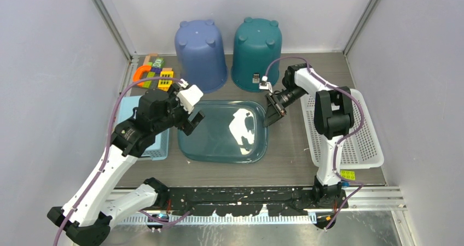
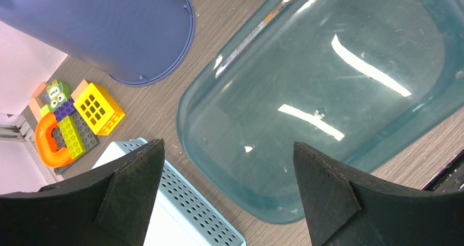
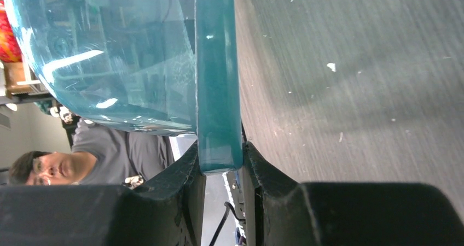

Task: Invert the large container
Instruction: Turn the container upside down at the center of the board.

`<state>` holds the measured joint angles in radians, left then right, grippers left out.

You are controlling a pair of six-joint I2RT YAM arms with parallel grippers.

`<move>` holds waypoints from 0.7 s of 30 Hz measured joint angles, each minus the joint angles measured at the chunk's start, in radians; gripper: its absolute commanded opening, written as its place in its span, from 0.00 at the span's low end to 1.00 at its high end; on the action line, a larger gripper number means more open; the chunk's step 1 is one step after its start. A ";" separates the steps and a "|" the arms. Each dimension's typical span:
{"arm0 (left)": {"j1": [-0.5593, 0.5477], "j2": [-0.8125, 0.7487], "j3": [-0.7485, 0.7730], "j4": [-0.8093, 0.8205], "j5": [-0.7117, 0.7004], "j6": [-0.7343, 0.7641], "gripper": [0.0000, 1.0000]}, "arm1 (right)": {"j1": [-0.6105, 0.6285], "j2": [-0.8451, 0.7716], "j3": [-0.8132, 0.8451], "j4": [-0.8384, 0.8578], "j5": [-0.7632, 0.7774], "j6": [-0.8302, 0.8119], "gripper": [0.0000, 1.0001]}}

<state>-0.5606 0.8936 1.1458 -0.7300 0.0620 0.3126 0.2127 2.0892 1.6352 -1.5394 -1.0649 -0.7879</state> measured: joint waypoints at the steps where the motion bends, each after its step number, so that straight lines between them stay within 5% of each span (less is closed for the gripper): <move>1: 0.000 0.000 -0.001 0.000 0.001 0.000 0.88 | -0.007 0.016 0.005 0.000 -0.003 -0.003 0.01; 21: 0.013 0.003 -0.002 0.001 0.011 0.000 0.88 | -0.031 0.133 -0.059 -0.006 -0.064 -0.022 0.08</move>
<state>-0.5480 0.8963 1.1435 -0.7292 0.0727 0.3122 0.1822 2.2223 1.5761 -1.5455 -1.1290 -0.8101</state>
